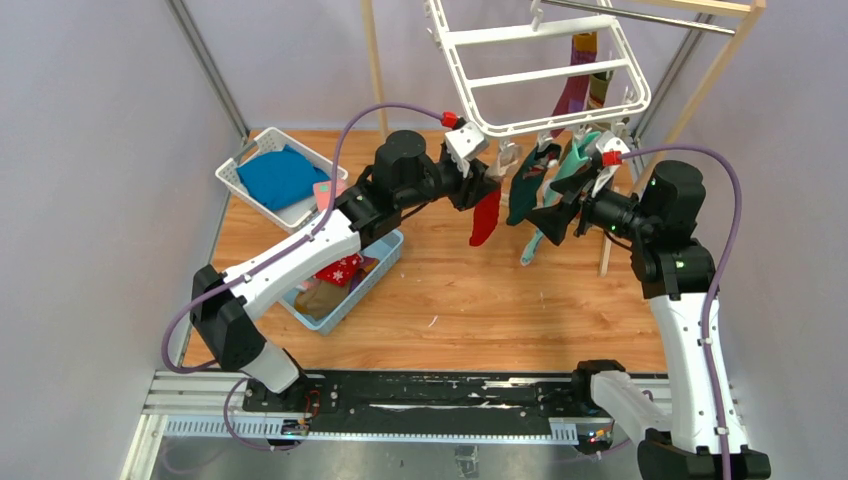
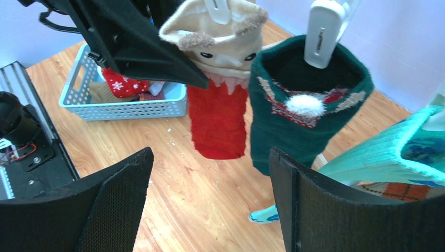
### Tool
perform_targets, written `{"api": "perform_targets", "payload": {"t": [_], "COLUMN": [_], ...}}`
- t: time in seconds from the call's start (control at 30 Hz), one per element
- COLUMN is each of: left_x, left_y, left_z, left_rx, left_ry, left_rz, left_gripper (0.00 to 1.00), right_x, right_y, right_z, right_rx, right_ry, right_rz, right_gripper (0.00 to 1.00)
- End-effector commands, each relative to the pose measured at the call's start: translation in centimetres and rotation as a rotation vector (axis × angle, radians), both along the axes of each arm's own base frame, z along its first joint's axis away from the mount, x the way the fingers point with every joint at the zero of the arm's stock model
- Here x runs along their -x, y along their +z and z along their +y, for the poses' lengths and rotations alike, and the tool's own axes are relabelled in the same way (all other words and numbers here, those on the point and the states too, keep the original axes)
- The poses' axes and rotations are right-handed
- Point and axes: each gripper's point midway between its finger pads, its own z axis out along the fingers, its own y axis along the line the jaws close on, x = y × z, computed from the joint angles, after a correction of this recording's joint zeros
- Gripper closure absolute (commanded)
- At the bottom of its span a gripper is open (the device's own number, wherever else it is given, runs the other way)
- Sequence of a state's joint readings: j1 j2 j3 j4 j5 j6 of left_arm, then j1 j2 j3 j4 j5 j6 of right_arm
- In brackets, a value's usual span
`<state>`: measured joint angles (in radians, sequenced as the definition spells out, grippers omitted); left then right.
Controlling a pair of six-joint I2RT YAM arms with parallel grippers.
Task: Remove the socks clipped to the hanger
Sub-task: Remove the sock from the hanger.
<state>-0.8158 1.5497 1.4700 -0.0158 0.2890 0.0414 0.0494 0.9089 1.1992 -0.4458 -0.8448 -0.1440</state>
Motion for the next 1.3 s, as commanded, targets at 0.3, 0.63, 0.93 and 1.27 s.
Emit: {"api": "perform_targets", "payload": {"t": [0.3, 0.63, 0.93, 1.27], "left_x": [3.5, 6.0, 5.5, 6.5], "left_y": [4.1, 5.2, 4.6, 3.5], "left_z": [0.6, 1.2, 1.8, 1.7], "left_rx": [0.029, 0.075, 0.1, 0.1], "left_ry": [-0.124, -0.279, -0.287, -0.339], "left_rz": [-0.061, -0.012, 0.023, 0.05], "left_gripper": [1.0, 1.0, 1.0, 1.0], "right_x": [2.0, 0.2, 0.0, -1.8], "right_y": [3.5, 7.2, 8.6, 8.2], "right_z": [4.2, 6.0, 7.3, 6.7], "right_rx": [-0.034, -0.196, -0.326, -0.347], "right_ry": [0.193, 0.189, 0.259, 0.152], "right_rz": [-0.058, -0.017, 0.053, 0.068], "right_gripper": [0.25, 0.33, 0.25, 0.22]}}
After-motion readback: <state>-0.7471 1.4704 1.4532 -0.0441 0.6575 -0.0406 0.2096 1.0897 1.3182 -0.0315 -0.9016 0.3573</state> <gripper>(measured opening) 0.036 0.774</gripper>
